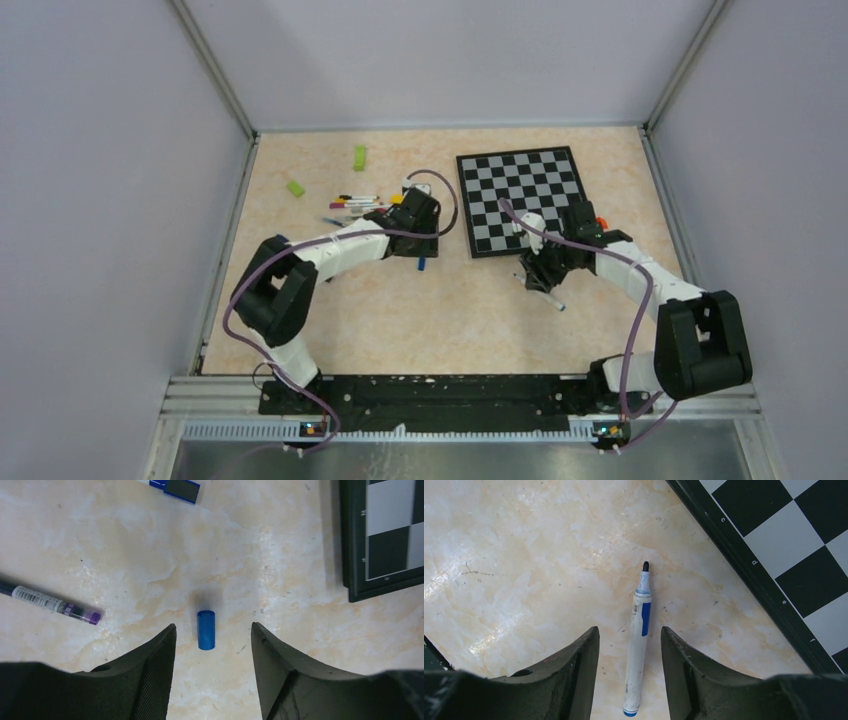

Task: Open the pen caps
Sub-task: Place the pen cap at the center of the board.

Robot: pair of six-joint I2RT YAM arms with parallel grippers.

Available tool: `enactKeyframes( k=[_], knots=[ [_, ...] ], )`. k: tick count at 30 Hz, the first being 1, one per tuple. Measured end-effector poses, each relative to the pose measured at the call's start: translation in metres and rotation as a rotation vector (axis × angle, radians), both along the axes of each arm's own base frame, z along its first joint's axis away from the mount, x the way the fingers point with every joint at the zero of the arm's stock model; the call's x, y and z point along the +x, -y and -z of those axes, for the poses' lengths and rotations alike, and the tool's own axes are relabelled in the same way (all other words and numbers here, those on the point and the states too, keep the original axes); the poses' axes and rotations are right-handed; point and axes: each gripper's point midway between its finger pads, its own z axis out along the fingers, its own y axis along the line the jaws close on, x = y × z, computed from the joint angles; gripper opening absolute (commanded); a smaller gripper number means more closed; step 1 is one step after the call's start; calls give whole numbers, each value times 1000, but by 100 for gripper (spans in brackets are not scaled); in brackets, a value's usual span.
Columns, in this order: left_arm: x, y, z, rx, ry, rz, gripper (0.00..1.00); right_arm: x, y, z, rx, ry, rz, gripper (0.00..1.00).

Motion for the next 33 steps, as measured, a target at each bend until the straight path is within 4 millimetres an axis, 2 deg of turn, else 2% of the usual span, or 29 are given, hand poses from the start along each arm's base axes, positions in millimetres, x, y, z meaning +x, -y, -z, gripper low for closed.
enactKeyframes(
  k=[5,9,11,13,16,19,24,33],
  knots=[
    [-1,-4,-42,-42,110,55,79,1,0,-6,13,16,4,48],
    [-17,-22,-70,-113,219,67,84,2,1,-12,21,37,5,48],
    [-26,-36,-72,-146,249,50,92,3,0,-17,26,57,5,48],
    [-37,-50,-64,-179,256,27,98,6,0,-21,32,79,5,49],
    [-49,-65,-50,-218,250,-27,98,8,-1,-26,39,103,5,49],
    [-52,-74,-46,-267,256,-85,99,9,-1,-27,39,108,5,49],
    [-41,-83,-52,-322,247,-199,99,9,-1,-27,40,109,5,50],
    [1,-96,-64,-201,147,-460,96,9,-1,-29,41,114,4,50]
  ],
)
